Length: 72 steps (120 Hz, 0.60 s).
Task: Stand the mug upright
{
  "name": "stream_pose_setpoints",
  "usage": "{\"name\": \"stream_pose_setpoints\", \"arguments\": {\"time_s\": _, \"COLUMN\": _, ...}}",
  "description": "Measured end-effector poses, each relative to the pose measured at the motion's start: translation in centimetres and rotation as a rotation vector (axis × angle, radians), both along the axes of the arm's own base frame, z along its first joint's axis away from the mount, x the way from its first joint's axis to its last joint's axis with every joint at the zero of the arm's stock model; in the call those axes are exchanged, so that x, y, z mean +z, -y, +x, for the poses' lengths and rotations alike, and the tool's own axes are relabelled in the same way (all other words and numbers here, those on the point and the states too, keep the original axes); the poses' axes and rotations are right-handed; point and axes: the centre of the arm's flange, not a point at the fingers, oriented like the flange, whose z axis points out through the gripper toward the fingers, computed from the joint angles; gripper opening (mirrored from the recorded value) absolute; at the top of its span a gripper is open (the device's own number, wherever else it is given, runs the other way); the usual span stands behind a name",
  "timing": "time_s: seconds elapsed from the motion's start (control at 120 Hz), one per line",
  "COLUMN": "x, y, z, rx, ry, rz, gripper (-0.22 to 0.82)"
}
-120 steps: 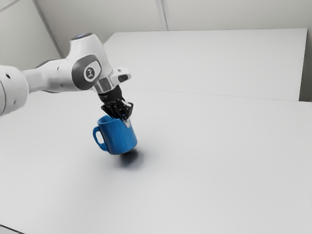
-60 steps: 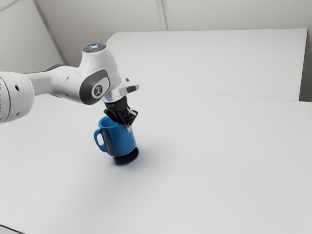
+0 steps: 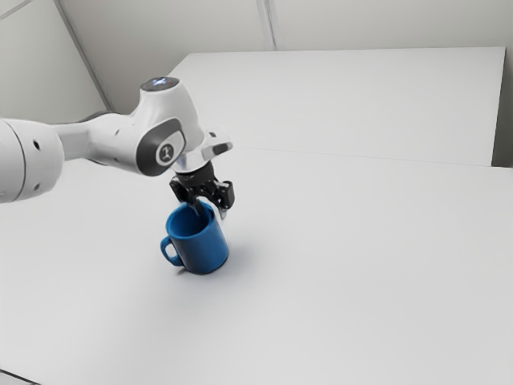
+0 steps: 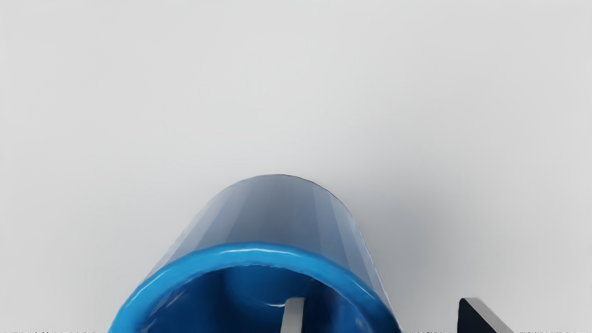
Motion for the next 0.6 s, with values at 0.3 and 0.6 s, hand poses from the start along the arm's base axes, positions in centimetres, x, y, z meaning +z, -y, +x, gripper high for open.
{"name": "stream_pose_setpoints", "arguments": {"time_s": 0.3, "x": 6.2, "y": -1.2, "z": -0.6, "rx": 0.016, "ry": 0.079, "rz": 0.015, "gripper": 0.53}}
{"name": "stream_pose_setpoints", "arguments": {"time_s": 0.6, "x": 15.6, "y": -1.3, "z": 1.2, "rx": 0.015, "ry": 0.143, "rz": 0.052, "gripper": 0.59}}
